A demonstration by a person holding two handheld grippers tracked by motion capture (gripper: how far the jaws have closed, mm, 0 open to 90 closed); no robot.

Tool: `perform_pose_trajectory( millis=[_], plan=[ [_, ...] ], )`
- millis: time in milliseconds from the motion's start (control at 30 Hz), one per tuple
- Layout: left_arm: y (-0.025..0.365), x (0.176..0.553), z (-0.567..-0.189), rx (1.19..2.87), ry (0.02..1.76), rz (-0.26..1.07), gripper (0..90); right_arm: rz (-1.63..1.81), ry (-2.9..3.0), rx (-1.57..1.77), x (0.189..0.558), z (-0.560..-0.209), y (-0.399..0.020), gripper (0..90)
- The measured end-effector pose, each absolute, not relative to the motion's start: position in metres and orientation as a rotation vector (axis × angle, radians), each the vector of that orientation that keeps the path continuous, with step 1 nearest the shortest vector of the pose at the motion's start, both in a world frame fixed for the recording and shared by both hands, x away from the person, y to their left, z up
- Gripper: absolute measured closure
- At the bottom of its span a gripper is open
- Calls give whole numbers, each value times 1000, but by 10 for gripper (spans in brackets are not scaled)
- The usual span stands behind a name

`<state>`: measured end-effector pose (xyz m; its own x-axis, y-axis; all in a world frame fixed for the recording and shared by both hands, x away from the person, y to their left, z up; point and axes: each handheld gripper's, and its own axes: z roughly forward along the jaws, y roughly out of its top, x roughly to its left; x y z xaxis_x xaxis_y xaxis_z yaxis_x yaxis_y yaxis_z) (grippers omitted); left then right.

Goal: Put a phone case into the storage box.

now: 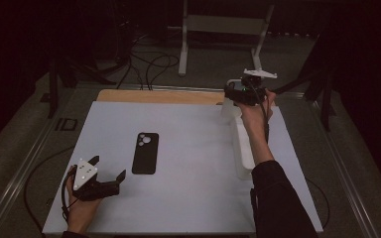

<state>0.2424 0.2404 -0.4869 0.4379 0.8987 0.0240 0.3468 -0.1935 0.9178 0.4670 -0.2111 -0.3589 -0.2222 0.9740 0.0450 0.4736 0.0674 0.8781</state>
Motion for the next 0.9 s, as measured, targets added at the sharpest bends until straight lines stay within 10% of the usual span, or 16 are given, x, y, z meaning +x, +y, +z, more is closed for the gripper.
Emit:
perform_pose_trajectory(
  millis=[900],
  plan=[
    [241,241,-487,1750,1080,744,0,1010,1689,1513,474,-363,-245,169]
  ],
)
